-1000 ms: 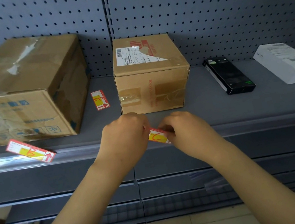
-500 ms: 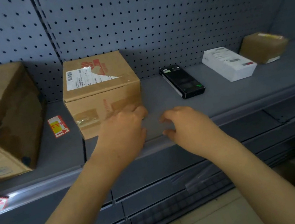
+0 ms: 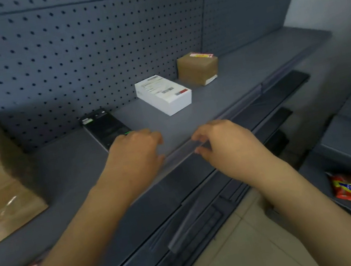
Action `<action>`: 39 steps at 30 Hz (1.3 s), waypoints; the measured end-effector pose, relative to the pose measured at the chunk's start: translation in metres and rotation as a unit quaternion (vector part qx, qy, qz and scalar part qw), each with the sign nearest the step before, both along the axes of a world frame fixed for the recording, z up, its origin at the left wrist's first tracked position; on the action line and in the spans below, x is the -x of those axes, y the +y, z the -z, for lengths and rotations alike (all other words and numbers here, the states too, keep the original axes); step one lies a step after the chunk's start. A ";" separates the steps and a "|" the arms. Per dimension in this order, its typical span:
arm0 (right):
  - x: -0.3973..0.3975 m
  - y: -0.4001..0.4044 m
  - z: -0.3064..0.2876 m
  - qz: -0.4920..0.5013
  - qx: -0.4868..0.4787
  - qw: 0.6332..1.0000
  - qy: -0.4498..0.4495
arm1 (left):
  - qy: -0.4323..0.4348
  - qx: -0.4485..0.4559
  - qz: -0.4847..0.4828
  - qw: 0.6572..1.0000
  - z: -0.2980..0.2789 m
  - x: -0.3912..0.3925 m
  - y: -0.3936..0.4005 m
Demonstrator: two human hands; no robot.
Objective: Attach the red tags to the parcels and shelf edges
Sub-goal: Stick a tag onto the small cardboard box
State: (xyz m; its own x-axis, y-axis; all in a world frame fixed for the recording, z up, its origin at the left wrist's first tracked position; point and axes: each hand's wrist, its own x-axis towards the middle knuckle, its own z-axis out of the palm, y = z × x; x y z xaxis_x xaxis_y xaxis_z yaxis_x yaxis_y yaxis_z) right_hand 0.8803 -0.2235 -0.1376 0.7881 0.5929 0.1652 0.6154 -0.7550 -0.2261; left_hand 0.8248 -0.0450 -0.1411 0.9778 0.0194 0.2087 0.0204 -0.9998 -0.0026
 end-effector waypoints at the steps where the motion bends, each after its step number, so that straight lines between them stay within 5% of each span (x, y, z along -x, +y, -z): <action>1: -0.013 -0.011 0.000 0.005 0.003 1.000 -0.001 | 0.003 0.011 0.016 1.000 0.000 -0.015 -0.010; 13: -0.154 -0.085 0.004 0.015 0.017 1.000 0.013 | 0.004 0.048 0.023 0.999 0.002 -0.151 -0.075; 39: -0.468 0.000 0.001 -0.066 -0.094 0.993 0.003 | -0.026 0.034 -0.119 0.992 -0.014 -0.397 -0.013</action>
